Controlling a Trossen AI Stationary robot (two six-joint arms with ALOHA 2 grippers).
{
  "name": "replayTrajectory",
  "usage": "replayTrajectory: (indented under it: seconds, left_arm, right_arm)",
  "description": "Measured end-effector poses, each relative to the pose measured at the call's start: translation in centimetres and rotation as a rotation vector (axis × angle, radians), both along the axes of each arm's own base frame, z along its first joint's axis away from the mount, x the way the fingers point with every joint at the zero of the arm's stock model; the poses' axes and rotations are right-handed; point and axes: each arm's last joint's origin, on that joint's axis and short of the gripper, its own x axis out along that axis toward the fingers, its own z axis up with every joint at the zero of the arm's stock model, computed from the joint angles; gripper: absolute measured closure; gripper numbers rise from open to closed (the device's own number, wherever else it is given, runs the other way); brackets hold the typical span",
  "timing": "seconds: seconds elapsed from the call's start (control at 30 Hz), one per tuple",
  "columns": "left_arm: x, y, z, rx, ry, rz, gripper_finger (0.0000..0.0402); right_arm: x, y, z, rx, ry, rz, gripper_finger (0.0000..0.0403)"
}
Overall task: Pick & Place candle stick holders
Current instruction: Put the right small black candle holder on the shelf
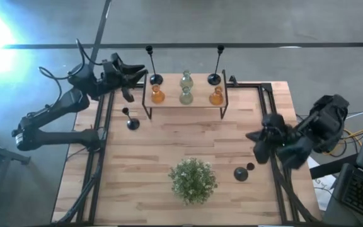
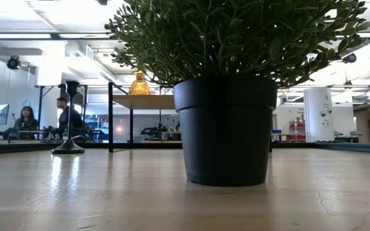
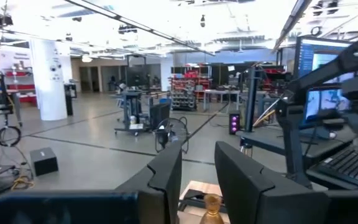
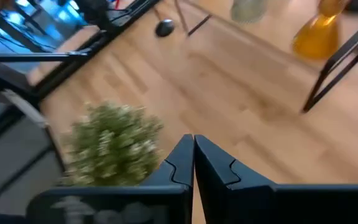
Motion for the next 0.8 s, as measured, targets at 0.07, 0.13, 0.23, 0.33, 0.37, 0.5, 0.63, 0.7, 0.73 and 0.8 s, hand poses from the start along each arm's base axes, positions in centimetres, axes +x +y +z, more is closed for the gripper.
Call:
replayTrajectory:
  seconds: [0.07, 0.13, 0.23, 0.33, 0.37, 0.5, 0.63, 0.7, 0.73, 0.8]
  left_arm:
    - [0.0, 0.1, 0.0, 0.005, 0.004, 0.009, 0.0300]
    - [0.0, 0.2, -0.1, 0.007, 0.008, 0.014, 0.0300]
    - [0.0, 0.3, -0.1, 0.020, 0.015, 0.019, 0.0300]
    - [0.0, 0.3, -0.1, 0.029, 0.019, 0.024, 0.0300]
    - [0.0, 0.3, -0.1, 0.035, 0.022, 0.028, 0.0300]
    - [-0.1, 0.4, -0.1, 0.044, 0.030, 0.037, 0.0300]
    - [-0.1, 0.5, -0.1, 0.045, 0.030, 0.042, 0.0300]
    - [-0.1, 0.5, -0.1, 0.045, 0.030, 0.044, 0.0300]
    - [-0.1, 0.6, -0.1, 0.046, 0.031, 0.046, 0.0300]
    - [-0.2, 0.6, -0.1, 0.052, 0.033, 0.052, 0.0300]
  right_arm:
    - [-0.1, 1.0, -0.2, 0.047, -0.013, -0.013, 0.0394]
    - [-0.1, 2.1, -0.6, 0.117, -0.016, -0.041, 0.0394]
    - [0.2, 3.8, -1.5, 0.217, 0.041, -0.069, 0.0394]
    - [0.4, 5.7, -2.6, 0.312, 0.126, -0.091, 0.0394]
    - [0.4, 6.2, -2.9, 0.340, 0.152, -0.105, 0.0394]
    - [0.2, 8.9, -4.4, 0.428, 0.243, -0.164, 0.0395]
    - [-0.1, 11.4, -5.9, 0.464, 0.288, -0.237, 0.0395]
    - [0.1, 12.6, -7.0, 0.463, 0.344, -0.253, 0.0395]
    - [0.3, 13.1, -7.5, 0.456, 0.372, -0.255, 0.0395]
    - [0.7, 14.0, -8.5, 0.439, 0.410, -0.266, 0.0394]
